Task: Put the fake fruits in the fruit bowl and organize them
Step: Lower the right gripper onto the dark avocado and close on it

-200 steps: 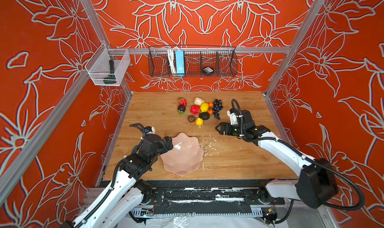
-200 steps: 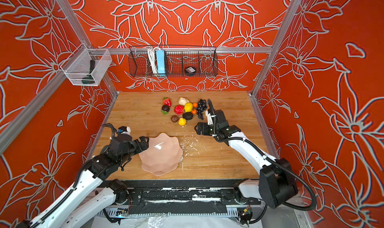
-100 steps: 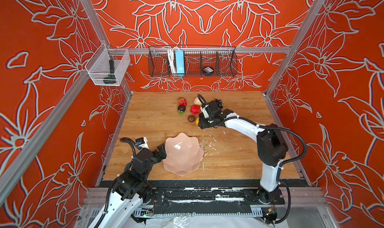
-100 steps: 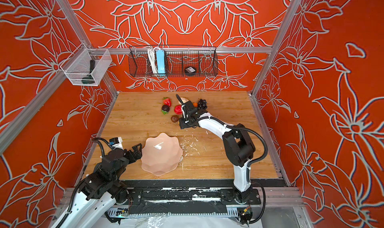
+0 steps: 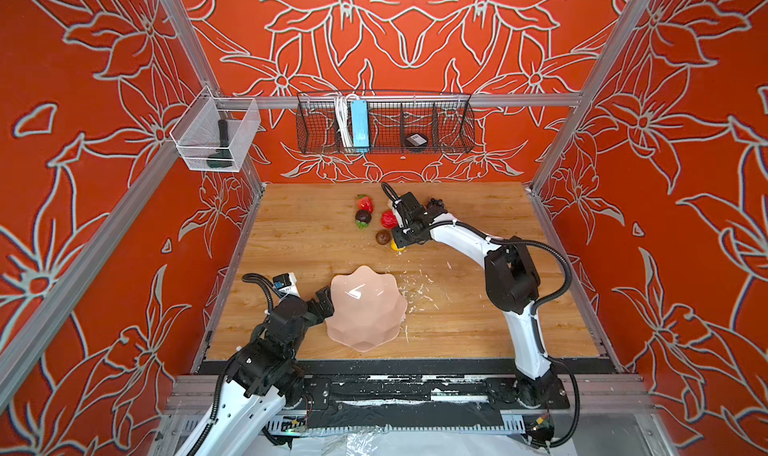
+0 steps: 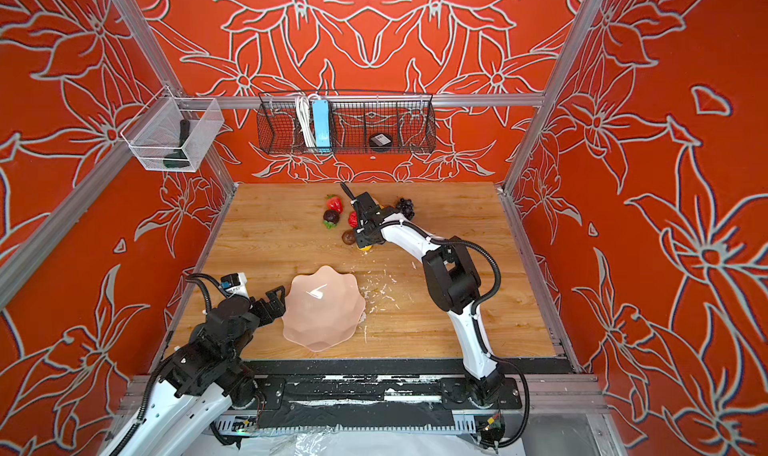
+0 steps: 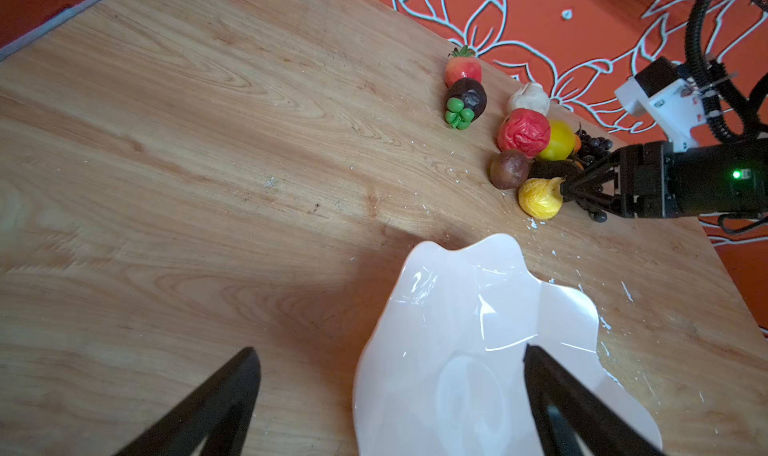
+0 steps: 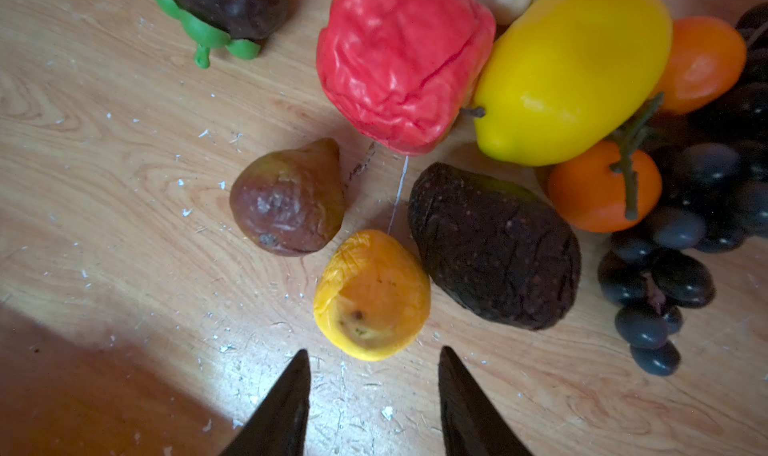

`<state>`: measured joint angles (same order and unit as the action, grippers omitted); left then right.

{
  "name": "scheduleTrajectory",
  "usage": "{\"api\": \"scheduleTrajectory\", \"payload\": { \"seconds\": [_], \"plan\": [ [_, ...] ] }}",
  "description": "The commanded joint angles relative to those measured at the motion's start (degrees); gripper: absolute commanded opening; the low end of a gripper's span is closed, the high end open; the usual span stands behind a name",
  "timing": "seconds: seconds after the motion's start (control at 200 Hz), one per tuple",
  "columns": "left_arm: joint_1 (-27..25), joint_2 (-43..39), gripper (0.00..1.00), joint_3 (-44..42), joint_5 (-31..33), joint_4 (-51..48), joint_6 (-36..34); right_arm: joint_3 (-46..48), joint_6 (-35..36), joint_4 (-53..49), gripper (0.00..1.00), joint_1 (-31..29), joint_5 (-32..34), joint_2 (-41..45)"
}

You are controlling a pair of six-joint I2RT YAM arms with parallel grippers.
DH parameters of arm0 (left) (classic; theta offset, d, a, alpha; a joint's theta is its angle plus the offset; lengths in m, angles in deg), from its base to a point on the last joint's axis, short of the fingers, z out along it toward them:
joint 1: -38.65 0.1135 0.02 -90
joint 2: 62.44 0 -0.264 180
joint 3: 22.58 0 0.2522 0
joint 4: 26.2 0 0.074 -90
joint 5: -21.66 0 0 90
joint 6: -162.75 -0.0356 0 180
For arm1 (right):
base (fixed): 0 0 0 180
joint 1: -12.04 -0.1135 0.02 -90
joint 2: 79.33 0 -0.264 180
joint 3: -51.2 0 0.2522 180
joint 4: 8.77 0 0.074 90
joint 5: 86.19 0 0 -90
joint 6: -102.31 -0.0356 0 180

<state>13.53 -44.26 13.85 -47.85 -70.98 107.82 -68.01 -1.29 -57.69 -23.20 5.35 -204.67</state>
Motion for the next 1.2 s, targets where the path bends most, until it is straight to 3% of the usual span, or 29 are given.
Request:
{"api": "scheduleTrajectory", "payload": {
  "seconds": [0.0, 0.44, 0.535, 0.726, 0.856, 1.196],
  "plan": [
    [0.3, 0.4, 0.99, 0.0, 0.5, 1.1, -0.3, -3.1, 1.2, -3.4, 0.48, -0.2, 2.1, -2.4],
    [0.3, 1.8, 0.99, -0.3, 0.0, 2.2, -0.3, -8.4, 1.9, -5.4, 0.43, -0.2, 1.8, -5.9],
    [0.3, 1.9, 0.99, -0.4, 0.0, 2.1, -0.1, -9.0, 2.1, -6.0, 0.46, -0.3, 2.4, -5.6],
    [0.3, 2.2, 0.99, -0.3, -0.2, 2.3, -0.2, -7.9, 4.2, -5.3, 0.63, 1.2, -0.5, -2.8],
    [0.3, 1.8, 0.99, 0.0, 0.1, 1.6, 0.1, -4.5, 5.0, -2.3, 0.64, 4.2, -2.9, -0.2],
    [0.3, -0.4, 0.99, -0.8, 0.1, 1.6, 0.4, -7.2, 6.9, -4.4, 0.63, 8.1, -4.3, -2.6]
  ]
}}
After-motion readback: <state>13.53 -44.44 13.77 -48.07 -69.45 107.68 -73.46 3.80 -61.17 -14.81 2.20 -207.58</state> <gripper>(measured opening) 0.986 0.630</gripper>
